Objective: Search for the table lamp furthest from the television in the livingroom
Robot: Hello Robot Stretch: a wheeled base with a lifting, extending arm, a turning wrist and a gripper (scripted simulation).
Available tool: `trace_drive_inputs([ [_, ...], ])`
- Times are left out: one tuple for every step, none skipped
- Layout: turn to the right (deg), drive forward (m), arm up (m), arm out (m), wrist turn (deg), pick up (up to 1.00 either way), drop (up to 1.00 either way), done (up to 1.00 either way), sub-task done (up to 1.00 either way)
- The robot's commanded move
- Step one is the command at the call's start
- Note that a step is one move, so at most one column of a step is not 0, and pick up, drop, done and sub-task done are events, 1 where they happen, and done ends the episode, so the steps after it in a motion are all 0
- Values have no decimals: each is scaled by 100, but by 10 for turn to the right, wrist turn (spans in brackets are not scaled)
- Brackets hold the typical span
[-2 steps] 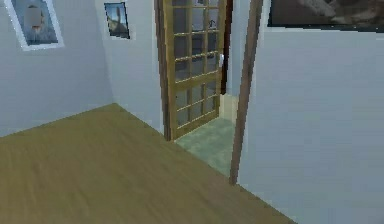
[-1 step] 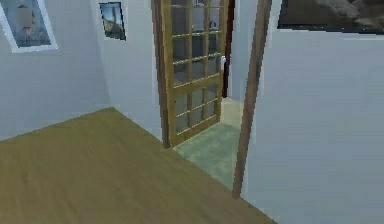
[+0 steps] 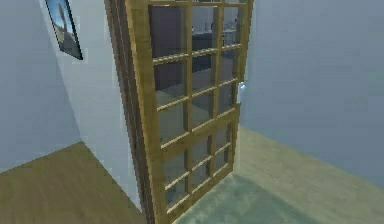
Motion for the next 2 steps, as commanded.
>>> trace_drive_inputs([
  [-120,0,0,0,0,0,0,0,0],
  [0,10,0,0,0,0,0,0,0],
])
